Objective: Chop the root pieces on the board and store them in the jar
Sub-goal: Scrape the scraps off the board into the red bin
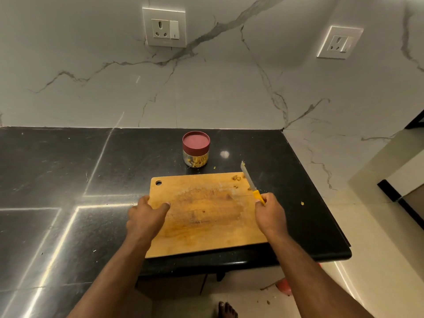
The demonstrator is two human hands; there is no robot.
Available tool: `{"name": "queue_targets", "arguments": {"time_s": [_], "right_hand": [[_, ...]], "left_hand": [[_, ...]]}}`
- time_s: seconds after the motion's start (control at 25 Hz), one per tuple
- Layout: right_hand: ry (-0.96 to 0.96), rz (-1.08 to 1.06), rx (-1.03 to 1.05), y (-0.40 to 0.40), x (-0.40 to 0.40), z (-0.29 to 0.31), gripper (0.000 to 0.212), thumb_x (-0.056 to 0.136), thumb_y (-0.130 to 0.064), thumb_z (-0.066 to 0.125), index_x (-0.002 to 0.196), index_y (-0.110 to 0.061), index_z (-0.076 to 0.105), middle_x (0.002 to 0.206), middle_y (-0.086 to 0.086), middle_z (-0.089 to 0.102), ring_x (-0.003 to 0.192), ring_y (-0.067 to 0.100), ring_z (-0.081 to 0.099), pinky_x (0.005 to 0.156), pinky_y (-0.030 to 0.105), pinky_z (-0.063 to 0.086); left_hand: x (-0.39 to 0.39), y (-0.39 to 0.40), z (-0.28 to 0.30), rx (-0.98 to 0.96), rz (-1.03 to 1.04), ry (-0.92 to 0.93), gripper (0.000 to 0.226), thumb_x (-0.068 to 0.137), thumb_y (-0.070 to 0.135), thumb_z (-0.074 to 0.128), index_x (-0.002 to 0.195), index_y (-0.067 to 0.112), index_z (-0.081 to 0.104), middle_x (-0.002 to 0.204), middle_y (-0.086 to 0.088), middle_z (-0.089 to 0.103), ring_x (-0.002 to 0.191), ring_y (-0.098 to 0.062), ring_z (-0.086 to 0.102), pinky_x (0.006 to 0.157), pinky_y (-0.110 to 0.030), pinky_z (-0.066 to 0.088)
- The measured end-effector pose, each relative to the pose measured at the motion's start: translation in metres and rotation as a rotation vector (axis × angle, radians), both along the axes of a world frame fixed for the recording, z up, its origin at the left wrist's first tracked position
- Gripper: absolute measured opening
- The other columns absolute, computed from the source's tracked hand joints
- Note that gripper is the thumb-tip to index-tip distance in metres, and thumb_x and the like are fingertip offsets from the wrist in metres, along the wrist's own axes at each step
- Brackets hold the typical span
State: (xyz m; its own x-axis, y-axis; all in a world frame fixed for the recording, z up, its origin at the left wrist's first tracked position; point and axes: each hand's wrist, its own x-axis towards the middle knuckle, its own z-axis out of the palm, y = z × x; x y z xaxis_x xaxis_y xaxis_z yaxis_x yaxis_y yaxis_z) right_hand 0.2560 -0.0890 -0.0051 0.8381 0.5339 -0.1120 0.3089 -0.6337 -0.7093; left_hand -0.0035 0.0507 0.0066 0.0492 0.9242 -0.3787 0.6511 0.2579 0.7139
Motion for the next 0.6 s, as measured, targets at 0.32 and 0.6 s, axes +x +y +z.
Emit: {"name": "queue_targets", "arguments": {"time_s": [0.32,0.6], "right_hand": [[0.044,-0.025,0.022,-0.019,0.012,-0.001,0.005,0.099,-0.026,0.054,0.098,-0.022,0.056,0.089,-0.003,0.059,0.079,0.013,0.057,0.064,0.029,0.045],[0.026,0.034,0.092,-0.053,0.020,-0.003,0.005,0.096,-0.027,0.059,0.098,-0.023,0.062,0.093,-0.002,0.063,0.084,0.014,0.060,0.070,0.030,0.050]], "left_hand": [[-0.013,-0.015,0.021,-0.327,0.168,-0.565,0.039,0.099,0.051,0.055,0.113,0.015,0.064,0.103,-0.014,0.073,0.096,-0.037,0.069,0.084,-0.056,0.056],[-0.015,-0.054,0.023,-0.248,0.209,-0.647,0.048,0.100,0.058,0.043,0.116,0.016,0.061,0.103,-0.011,0.069,0.091,-0.033,0.067,0.081,-0.055,0.054]]}}
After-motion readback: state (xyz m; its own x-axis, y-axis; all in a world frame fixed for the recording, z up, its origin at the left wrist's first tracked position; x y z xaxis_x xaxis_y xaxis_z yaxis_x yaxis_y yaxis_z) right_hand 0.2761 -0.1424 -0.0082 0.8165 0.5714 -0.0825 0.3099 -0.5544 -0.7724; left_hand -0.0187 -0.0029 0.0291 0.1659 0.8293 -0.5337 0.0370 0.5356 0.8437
